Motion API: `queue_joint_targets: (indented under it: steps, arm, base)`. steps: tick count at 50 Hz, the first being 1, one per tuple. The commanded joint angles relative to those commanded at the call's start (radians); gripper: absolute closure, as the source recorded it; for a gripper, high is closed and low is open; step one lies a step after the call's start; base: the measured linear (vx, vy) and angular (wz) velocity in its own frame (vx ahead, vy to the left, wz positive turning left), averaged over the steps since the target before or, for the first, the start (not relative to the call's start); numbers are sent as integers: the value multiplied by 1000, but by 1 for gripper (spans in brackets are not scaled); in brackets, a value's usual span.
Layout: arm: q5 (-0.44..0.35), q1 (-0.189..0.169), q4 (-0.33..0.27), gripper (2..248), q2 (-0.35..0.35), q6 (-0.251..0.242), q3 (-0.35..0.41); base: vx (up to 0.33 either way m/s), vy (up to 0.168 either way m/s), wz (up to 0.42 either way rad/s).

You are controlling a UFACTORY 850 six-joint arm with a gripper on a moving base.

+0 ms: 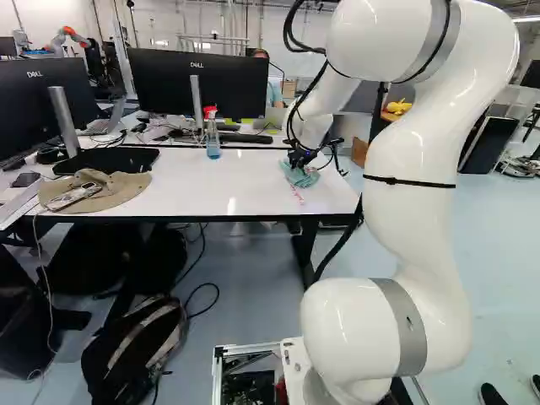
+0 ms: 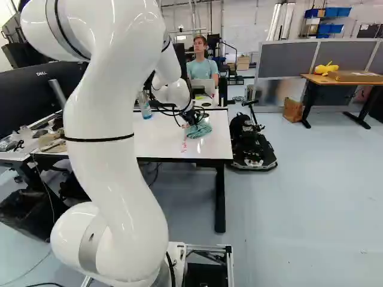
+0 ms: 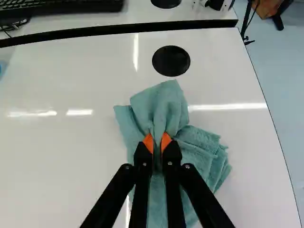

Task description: Clean the table with the green towel

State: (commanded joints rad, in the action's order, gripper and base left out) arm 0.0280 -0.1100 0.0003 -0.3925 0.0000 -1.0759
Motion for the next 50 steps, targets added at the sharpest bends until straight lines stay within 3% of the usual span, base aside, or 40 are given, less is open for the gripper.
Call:
queue_joint_targets:
  steps: [25, 50]
  arm:
    - [0, -73, 0, 212, 35, 0, 45]
    - [0, -75, 0, 212, 86, 0, 56]
  base:
    - [0, 0, 0]
    - [0, 0, 0]
